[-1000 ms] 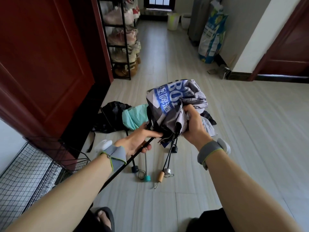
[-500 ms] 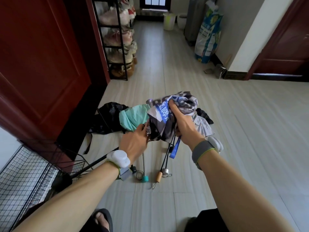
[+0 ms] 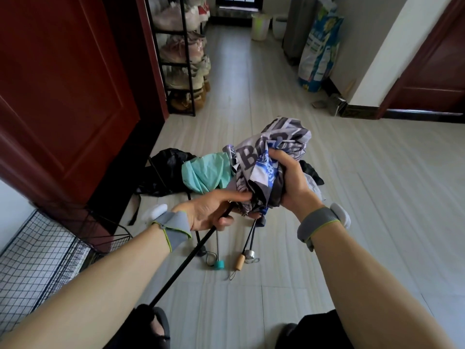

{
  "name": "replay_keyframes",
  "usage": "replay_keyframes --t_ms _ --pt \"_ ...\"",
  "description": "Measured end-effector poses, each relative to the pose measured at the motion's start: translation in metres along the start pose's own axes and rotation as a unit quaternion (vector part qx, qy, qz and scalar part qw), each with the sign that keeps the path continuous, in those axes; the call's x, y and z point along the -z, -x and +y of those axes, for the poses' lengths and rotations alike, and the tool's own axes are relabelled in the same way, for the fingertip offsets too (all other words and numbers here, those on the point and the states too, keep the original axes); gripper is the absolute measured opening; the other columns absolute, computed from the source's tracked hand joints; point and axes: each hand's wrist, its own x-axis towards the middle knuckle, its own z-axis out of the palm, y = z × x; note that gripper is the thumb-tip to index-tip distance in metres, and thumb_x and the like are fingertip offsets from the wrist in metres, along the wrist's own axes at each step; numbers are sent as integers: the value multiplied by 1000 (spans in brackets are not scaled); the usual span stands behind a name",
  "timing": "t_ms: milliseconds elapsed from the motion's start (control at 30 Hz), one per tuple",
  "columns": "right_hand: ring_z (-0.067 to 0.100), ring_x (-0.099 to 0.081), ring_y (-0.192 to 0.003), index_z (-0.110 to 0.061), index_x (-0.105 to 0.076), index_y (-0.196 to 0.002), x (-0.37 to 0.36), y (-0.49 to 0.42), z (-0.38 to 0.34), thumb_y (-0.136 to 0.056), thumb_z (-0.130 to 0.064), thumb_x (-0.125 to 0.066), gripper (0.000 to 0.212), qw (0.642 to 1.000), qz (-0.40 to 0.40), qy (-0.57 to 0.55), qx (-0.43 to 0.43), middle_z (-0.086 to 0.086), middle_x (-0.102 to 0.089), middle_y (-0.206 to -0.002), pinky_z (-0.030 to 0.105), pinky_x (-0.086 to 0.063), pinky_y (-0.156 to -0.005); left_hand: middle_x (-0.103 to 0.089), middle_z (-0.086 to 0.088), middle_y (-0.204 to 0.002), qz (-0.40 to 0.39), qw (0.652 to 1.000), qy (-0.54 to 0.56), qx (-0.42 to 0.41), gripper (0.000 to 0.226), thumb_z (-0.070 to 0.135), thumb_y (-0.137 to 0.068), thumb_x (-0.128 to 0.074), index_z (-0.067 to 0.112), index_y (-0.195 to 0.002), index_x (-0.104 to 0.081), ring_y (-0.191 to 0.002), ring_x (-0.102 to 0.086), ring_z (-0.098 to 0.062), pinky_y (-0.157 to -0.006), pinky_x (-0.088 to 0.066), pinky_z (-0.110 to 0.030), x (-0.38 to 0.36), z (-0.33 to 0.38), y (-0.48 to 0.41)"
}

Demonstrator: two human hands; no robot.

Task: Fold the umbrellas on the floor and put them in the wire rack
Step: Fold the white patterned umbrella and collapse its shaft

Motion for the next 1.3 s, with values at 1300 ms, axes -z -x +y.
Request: replay_keyframes --t_ms 1300 --pt "21 -76 -85 -18 -72 -93 -9 -8 17 -61 -44 -92 46 961 256 94 32 2 -79 -90 44 -63 -85 -69 -11 -102 436 705 -556 -60 39 13 -96 -47 9 -133 -37 -95 -67 -35 -66 -39 -35 -29 -27 -36"
